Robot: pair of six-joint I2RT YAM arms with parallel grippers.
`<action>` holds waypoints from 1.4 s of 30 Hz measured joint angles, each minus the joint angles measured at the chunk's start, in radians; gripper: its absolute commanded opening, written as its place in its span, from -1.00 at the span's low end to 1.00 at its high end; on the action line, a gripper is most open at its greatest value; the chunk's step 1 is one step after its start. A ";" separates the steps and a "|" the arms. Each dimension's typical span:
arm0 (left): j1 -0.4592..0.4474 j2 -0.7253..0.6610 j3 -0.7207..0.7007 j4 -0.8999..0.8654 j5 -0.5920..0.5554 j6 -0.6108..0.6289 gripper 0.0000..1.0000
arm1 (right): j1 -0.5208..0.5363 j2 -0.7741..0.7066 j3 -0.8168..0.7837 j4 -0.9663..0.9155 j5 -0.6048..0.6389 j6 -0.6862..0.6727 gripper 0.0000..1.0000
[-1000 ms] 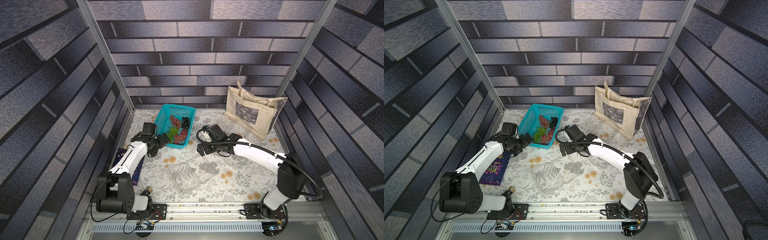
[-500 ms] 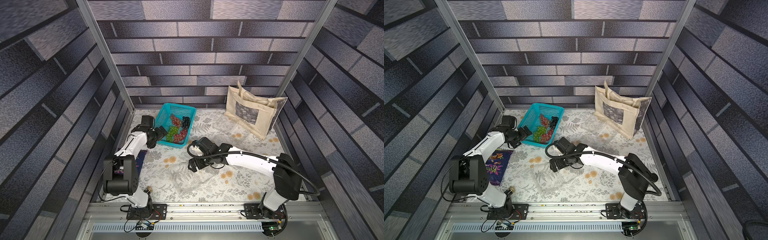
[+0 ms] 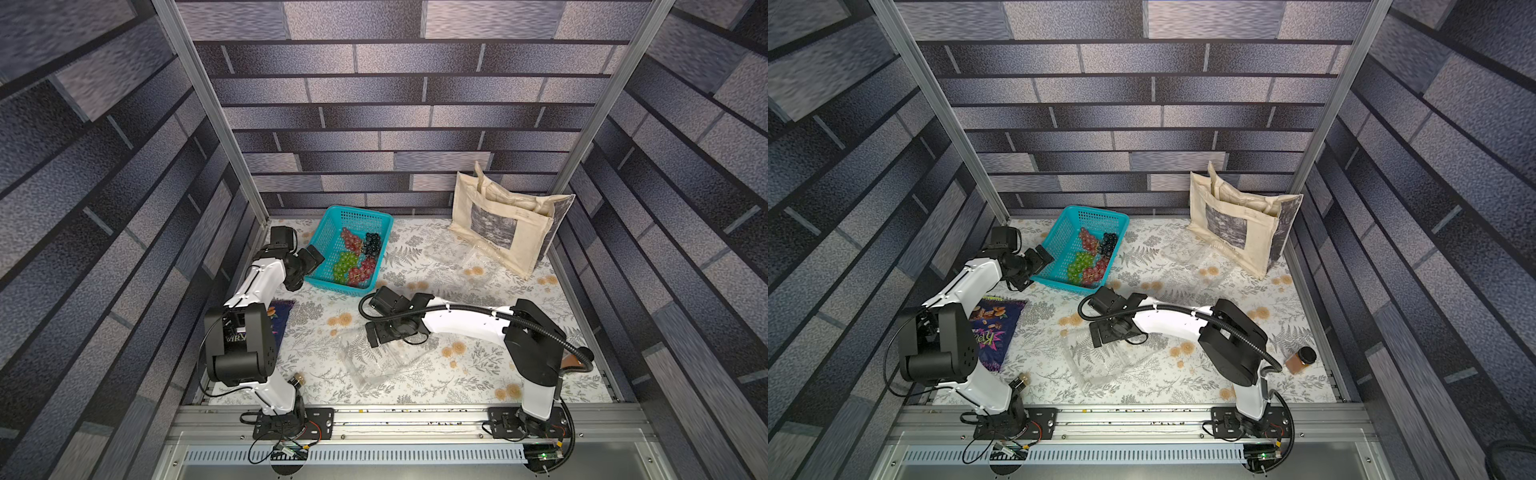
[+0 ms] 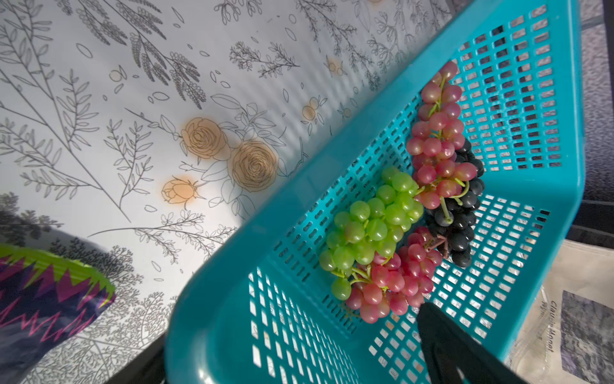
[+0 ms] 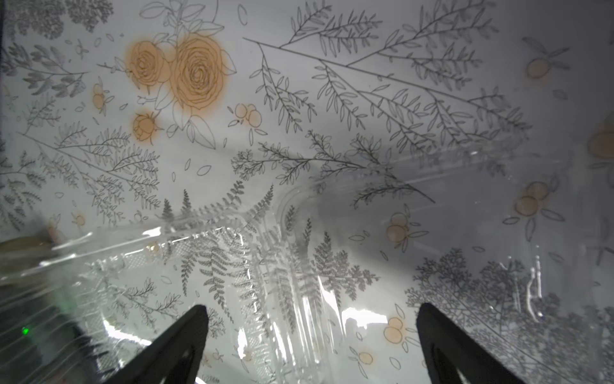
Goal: Pack grapes into containers
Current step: Move the packing box to the center of the board.
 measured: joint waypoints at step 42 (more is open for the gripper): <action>-0.025 -0.231 -0.149 -0.068 0.077 0.023 1.00 | -0.190 0.105 0.443 -0.075 0.168 -0.138 1.00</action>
